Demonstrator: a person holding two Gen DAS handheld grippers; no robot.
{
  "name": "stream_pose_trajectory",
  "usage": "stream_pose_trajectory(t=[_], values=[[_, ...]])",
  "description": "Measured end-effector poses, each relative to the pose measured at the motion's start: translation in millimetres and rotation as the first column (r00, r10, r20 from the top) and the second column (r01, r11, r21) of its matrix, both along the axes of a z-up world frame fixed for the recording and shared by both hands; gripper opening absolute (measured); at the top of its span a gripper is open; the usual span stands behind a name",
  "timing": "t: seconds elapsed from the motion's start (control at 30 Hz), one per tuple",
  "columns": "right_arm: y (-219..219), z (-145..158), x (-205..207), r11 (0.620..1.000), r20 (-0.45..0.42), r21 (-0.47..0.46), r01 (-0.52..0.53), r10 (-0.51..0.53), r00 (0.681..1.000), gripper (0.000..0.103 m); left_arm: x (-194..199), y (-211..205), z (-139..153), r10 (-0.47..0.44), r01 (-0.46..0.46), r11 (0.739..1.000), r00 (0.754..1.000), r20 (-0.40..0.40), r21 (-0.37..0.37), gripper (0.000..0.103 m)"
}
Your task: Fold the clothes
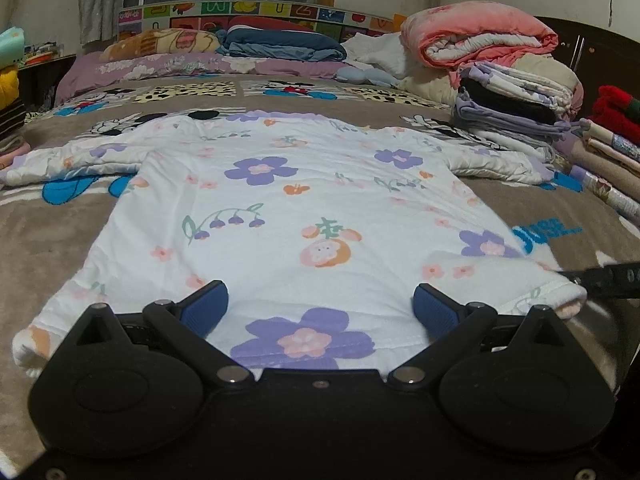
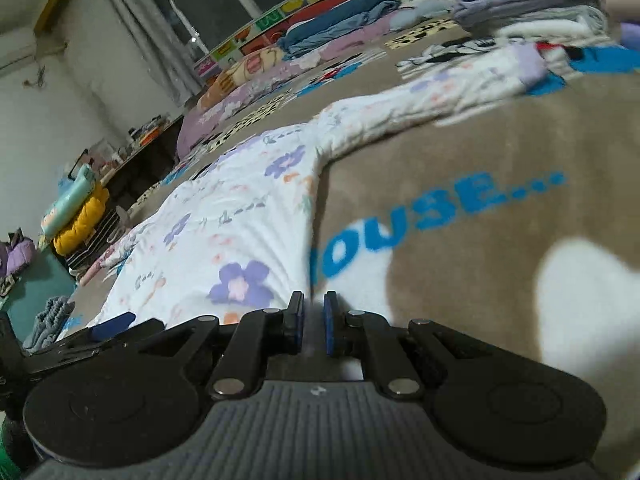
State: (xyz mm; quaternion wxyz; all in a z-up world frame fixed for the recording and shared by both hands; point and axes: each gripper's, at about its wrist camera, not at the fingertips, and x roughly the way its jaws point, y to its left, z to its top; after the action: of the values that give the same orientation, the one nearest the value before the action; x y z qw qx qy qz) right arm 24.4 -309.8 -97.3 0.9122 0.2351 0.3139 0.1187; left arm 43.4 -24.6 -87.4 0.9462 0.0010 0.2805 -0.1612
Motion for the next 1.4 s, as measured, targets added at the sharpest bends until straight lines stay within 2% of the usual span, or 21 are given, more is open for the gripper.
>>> stream_pose_trajectory(t=[0.07,0.17,0.3,0.43,0.53,0.6,0.63,0.73,0.77,0.8,0.87,0.93,0.97,1.03,1.07,1.1,1.17,1.23,1.3,1.33,1.4], values=[[3.0,-0.4,-9.5,1.0,0.008,-0.031,0.002,-0.001,1.0,0.008,-2.4,0.0,0.0,-0.004,0.004,1.0,1.0,-0.001,0.009,0.1],[12.8,5.3,-19.6,0.991,0.017,-0.134,-0.013,0.015,1.0,0.008,-8.0,0.3,1.6,-0.015,0.016,1.0,1.0,-0.005,0.026,0.1],[17.0,17.8,-33.3,0.978,0.014,-0.205,0.026,-0.023,1.0,0.009,-17.3,9.6,9.0,-0.014,0.014,1.0,1.0,-0.011,-0.012,0.1],[1.8,29.6,-52.4,0.987,0.088,-0.105,0.125,-0.115,0.989,0.016,-26.1,21.4,16.8,0.006,-0.005,0.999,1.0,0.011,-0.052,0.099],[-3.1,45.0,-56.3,0.99,0.179,-0.03,0.134,-0.127,0.976,0.018,-29.4,29.5,21.9,0.022,-0.019,0.996,0.999,0.031,-0.087,0.099],[8.4,49.8,-50.7,0.995,0.21,-0.059,0.082,-0.068,0.975,0.017,-28.5,32.0,20.9,0.03,-0.028,0.995,0.999,0.017,-0.098,0.099],[16.3,48.3,-45.6,0.995,0.206,-0.08,0.058,-0.041,0.978,0.017,-27.3,32.3,19.0,0.032,-0.032,0.995,0.999,0.004,-0.097,0.099],[27.1,18.0,-23.9,0.998,0.078,-0.06,0.032,-0.027,0.997,0.015,-24.2,30.1,11.8,0.027,-0.029,0.998,0.999,-0.029,-0.055,0.099],[24.1,6.7,-23.5,0.999,0.066,-0.027,0.043,-0.041,0.997,0.01,-25.4,28.8,11.1,0.022,-0.023,0.999,0.999,-0.023,-0.033,0.099],[21.1,-4.5,-23.1,0.999,0.053,0.005,0.054,-0.055,0.997,0.009,-26.9,29.3,11.6,0.022,-0.023,1.0,1.0,-0.014,-0.021,0.099],[21.0,-1.0,-22.8,0.998,0.026,0.001,0.06,-0.06,0.998,0.009,-31.3,36.4,16.9,0.044,-0.043,0.998,0.999,0.018,-0.037,0.098],[22.3,8.2,-28.9,0.997,0.041,-0.034,0.063,-0.062,0.997,0.011,-35.7,43.4,22.2,0.065,-0.063,0.997,0.997,0.05,-0.053,0.098],[23.4,12.1,-35.0,0.996,0.066,-0.048,0.076,-0.073,0.995,0.018,-37.4,47.6,24.6,0.082,-0.078,0.995,0.994,0.066,-0.062,0.098],[28.3,20.0,-43.8,0.992,0.126,-0.087,0.087,-0.076,0.989,0.019,-36.7,57.2,26.8,0.133,-0.127,0.989,0.988,0.083,-0.076,0.098],[34.2,24.2,-44.4,0.99,0.163,-0.122,0.078,-0.057,0.985,0.019,-35.0,61.7,26.6,0.156,-0.15,0.985,0.984,0.081,-0.08,0.098],[40.0,28.5,-45.0,0.985,0.199,-0.156,0.069,-0.037,0.979,0.019,-29.8,65.9,23.1,0.169,-0.165,0.983,0.985,0.041,-0.077,0.098],[51.0,31.4,-40.7,0.976,0.23,-0.211,0.048,0.002,0.973,0.017,-15.7,70.4,12.4,0.163,-0.168,0.985,0.983,-0.089,-0.049,0.097],[53.5,12.2,-21.2,0.976,0.091,-0.22,0.01,0.01,0.996,0.017,-16.9,65.7,11.7,0.127,-0.126,0.992,0.988,-0.085,0.015,0.097],[49.5,8.7,-19.2,0.976,0.076,-0.216,0.031,-0.015,0.997,0.013,-24.4,62.9,15.3,0.105,-0.103,0.994,0.993,-0.057,0.038,0.095],[51.2,14.1,-19.2,0.971,0.062,-0.237,0.03,-0.016,0.998,0.013,-29.5,63.6,18.3,0.106,-0.105,0.994,0.994,-0.021,0.034,0.094],[55.1,22.1,-26.6,0.964,0.095,-0.262,0.033,-0.008,0.995,0.015,-36.9,66.4,25.1,0.131,-0.134,0.99,0.988,0.078,0.035,0.092]])
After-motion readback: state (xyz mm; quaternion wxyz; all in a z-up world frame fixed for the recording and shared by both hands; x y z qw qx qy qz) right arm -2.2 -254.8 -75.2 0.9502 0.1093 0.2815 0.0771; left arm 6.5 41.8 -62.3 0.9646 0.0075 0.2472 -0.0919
